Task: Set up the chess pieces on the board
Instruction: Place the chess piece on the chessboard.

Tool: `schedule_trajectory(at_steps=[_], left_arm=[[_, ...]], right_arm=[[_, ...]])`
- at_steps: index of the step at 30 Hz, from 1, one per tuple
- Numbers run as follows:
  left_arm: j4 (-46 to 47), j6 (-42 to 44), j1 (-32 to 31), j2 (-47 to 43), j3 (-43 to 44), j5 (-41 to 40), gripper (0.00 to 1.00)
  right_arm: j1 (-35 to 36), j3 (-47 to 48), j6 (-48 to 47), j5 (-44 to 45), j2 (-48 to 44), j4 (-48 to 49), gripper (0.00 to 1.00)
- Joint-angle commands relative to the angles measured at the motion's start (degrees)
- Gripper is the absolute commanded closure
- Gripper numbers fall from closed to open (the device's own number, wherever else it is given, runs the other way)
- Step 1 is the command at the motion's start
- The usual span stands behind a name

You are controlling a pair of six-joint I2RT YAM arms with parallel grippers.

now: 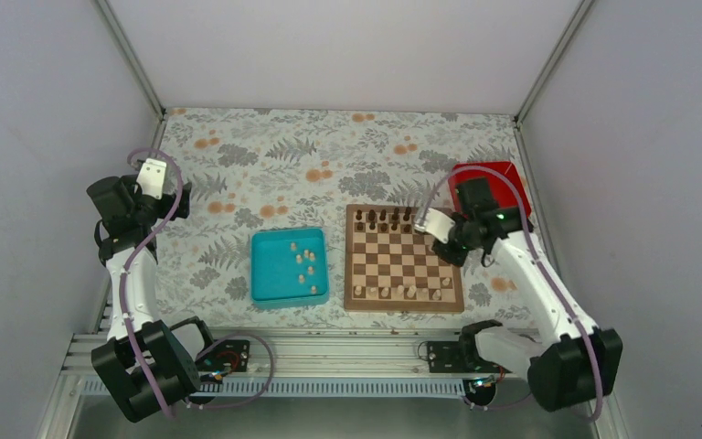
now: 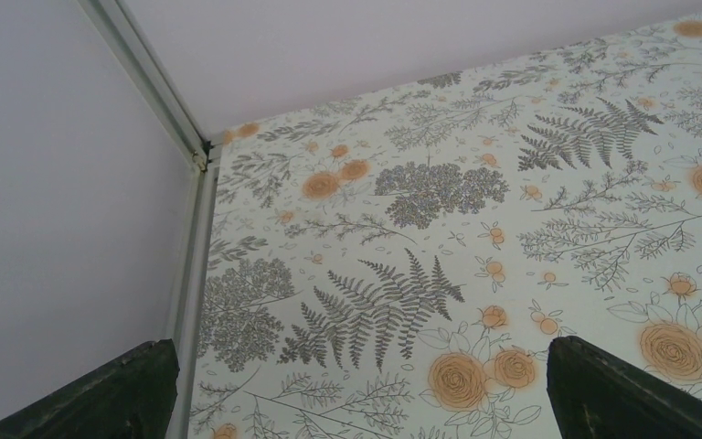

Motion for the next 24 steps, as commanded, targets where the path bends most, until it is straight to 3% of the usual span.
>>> schedule_trajectory(at_steps=[1, 8, 24], left_arm=[[0.1, 0.1, 0.4, 0.1, 0.9, 1.3, 0.00], [0.0, 0.1, 0.4, 0.0, 0.9, 0.9, 0.00], [0.5, 0.3, 0.5, 1.3, 1.0, -1.9, 0.00]], right_arm=[[-7.6, -5.9, -7.0, 0.6, -6.1, -3.8, 0.92], [-14.7, -11.4, -13.9, 1.2, -12.1, -7.1, 0.93], [-15.0, -14.5, -25.5, 1.5, -12.5, -12.6, 0.93]])
